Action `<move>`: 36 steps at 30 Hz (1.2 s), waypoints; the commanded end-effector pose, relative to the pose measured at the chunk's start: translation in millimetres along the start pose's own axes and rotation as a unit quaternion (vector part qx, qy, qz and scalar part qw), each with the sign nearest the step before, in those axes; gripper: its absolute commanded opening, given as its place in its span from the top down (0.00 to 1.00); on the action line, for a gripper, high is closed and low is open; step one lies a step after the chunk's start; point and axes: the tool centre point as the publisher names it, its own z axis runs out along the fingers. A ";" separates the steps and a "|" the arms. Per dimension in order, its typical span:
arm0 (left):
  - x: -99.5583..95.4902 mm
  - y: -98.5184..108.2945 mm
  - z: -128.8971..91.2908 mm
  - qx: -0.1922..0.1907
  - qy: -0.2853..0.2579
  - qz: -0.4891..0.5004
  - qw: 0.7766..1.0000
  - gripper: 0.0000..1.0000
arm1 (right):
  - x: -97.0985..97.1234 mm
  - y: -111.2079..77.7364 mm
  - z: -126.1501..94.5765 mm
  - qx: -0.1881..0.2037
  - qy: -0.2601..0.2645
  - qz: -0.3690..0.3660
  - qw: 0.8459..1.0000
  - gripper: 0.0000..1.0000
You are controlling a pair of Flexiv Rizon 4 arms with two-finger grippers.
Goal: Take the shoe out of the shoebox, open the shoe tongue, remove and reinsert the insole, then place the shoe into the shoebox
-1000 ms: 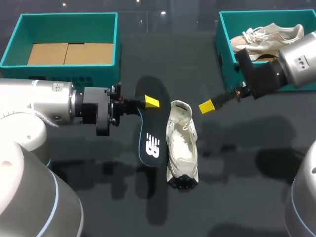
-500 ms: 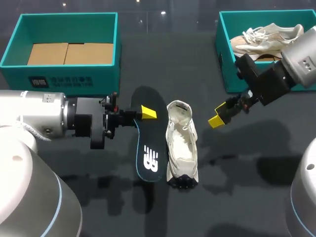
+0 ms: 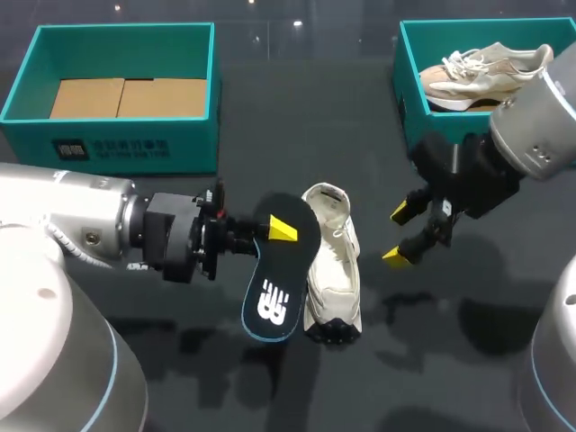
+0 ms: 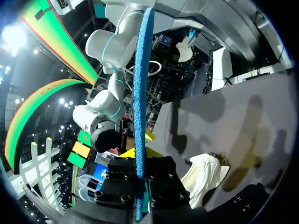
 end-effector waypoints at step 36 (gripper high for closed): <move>64.3 27.7 20.3 0.031 0.038 -0.111 0.993 1.00 | -9.3 -32.9 72.3 0.025 -0.041 -0.158 0.986 0.00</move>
